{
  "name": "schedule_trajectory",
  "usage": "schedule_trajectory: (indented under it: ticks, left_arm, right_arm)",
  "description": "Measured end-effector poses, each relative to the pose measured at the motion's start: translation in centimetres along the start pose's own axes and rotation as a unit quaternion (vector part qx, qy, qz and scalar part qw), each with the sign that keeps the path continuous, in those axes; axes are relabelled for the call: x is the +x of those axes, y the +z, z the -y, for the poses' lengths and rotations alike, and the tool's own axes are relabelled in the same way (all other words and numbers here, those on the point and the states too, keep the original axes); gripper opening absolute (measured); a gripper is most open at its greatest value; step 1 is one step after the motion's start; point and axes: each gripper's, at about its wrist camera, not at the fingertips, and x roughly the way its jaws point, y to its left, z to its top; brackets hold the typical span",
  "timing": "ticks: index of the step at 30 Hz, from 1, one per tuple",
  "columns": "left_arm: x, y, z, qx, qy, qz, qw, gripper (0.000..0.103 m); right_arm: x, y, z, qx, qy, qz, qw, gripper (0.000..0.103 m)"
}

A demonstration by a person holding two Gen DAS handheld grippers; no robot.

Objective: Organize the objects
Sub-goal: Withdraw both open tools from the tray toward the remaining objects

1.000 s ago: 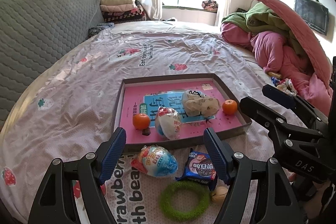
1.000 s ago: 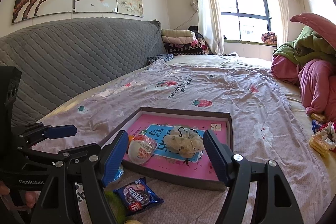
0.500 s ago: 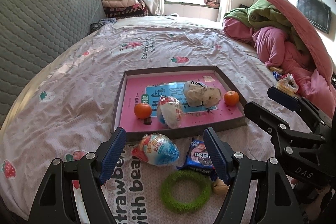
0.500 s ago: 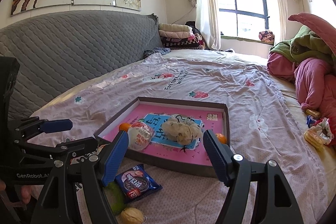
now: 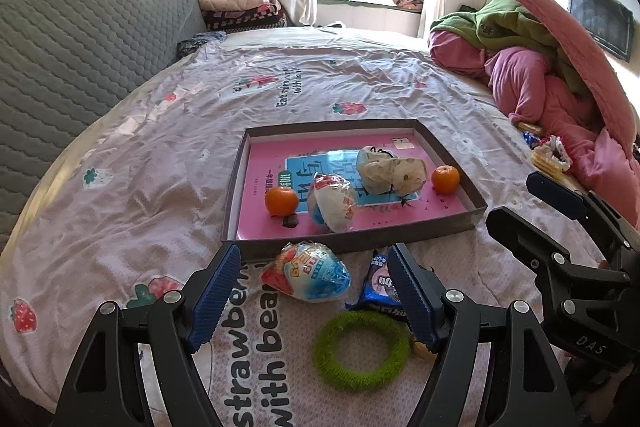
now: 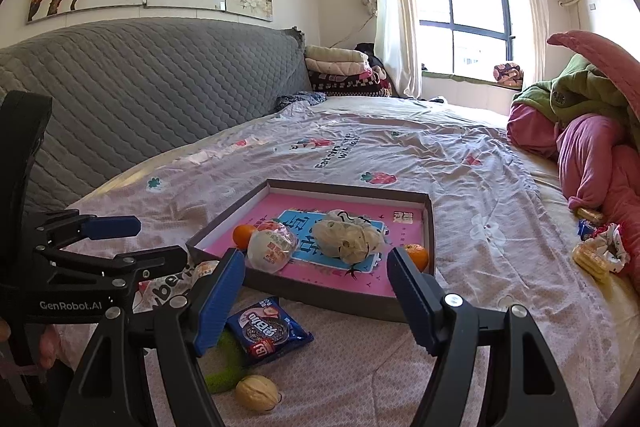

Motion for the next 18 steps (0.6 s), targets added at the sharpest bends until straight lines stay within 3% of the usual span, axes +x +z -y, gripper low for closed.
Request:
schedule_trajectory:
  ticks: [18]
  left_arm:
    - [-0.9, -0.8, 0.4, 0.010, -0.001, -0.005, 0.9999, 0.077]
  right_arm:
    - [-1.2, -1.2, -0.2, 0.003, -0.003, -0.005, 1.000, 0.073]
